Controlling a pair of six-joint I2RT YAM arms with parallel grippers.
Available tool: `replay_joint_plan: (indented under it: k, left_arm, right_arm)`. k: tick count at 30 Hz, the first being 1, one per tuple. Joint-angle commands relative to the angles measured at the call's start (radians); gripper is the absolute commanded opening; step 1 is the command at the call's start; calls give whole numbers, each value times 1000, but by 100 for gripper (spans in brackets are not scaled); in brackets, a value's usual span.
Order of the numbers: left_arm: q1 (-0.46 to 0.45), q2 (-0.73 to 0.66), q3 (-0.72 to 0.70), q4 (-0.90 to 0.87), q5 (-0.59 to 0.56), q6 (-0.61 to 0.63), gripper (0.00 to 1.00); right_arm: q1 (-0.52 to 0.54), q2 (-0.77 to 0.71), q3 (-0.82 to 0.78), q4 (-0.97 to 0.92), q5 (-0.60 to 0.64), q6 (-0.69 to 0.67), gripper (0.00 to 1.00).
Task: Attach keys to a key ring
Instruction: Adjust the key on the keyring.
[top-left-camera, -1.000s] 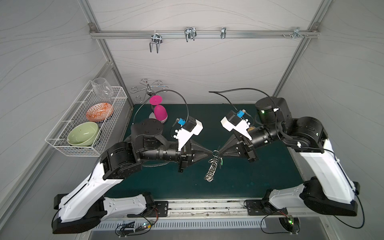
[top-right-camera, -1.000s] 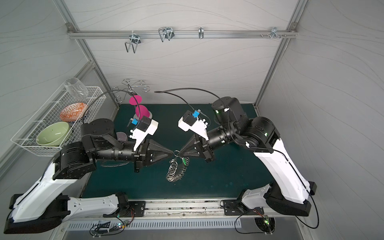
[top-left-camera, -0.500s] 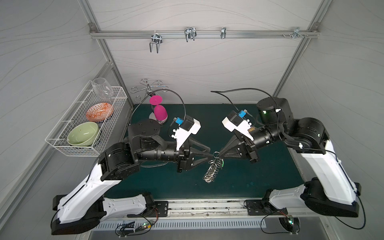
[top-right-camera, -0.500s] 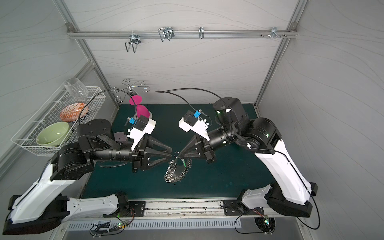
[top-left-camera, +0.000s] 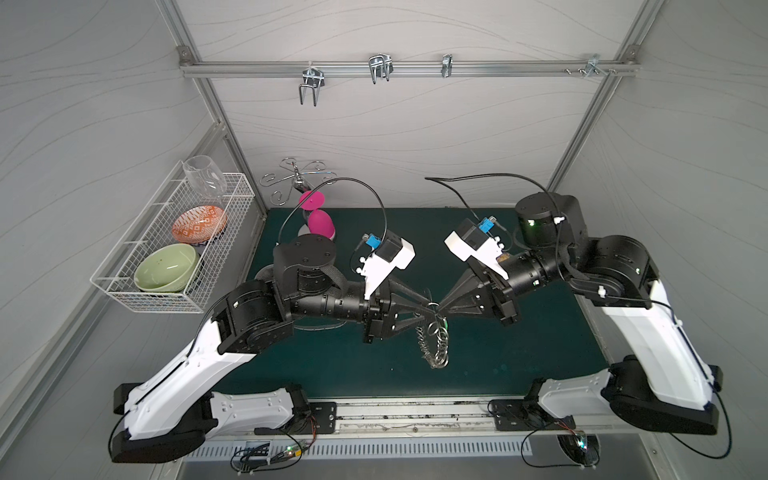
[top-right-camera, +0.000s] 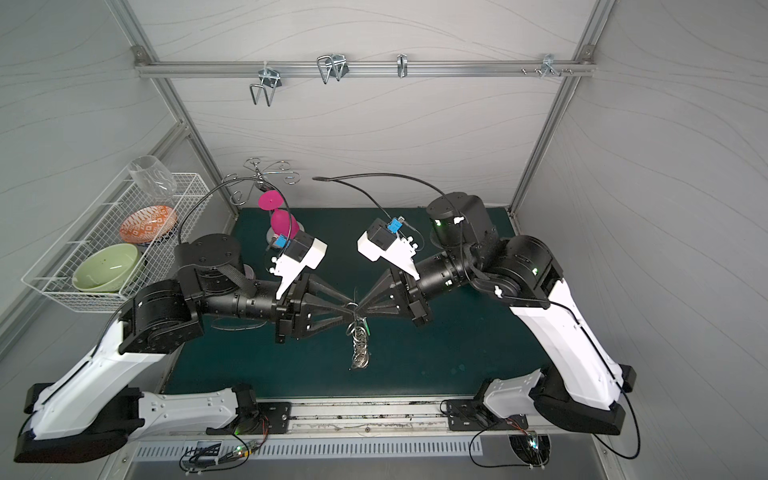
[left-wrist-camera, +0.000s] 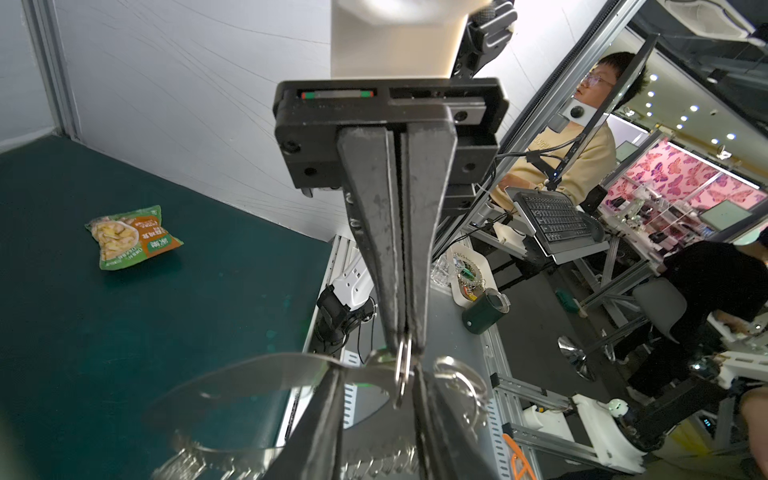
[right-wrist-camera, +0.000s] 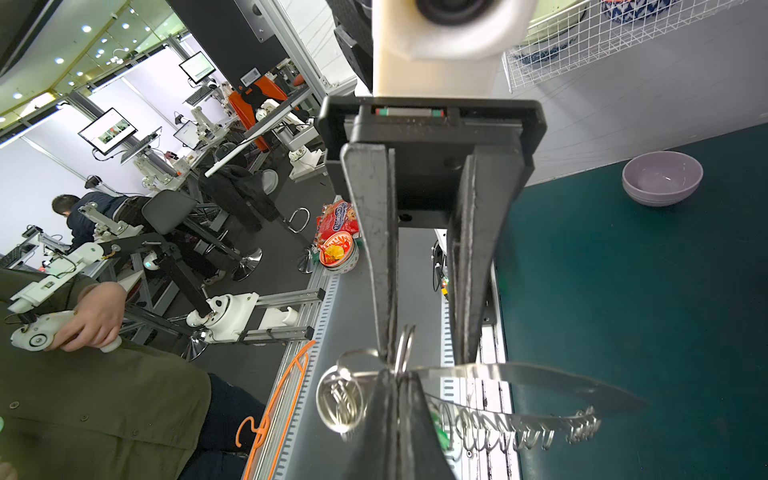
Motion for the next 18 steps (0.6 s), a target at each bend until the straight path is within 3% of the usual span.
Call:
replay_joint_plan:
  k: [1, 18]
  left_arm:
    - [1, -6, 33, 58, 26, 0, 27]
    - [1, -9, 28, 74, 36, -2, 24]
  right_arm:
    - [8, -12, -4, 44, -36, 10, 0]
    - [17, -8, -23, 45, -43, 16, 0]
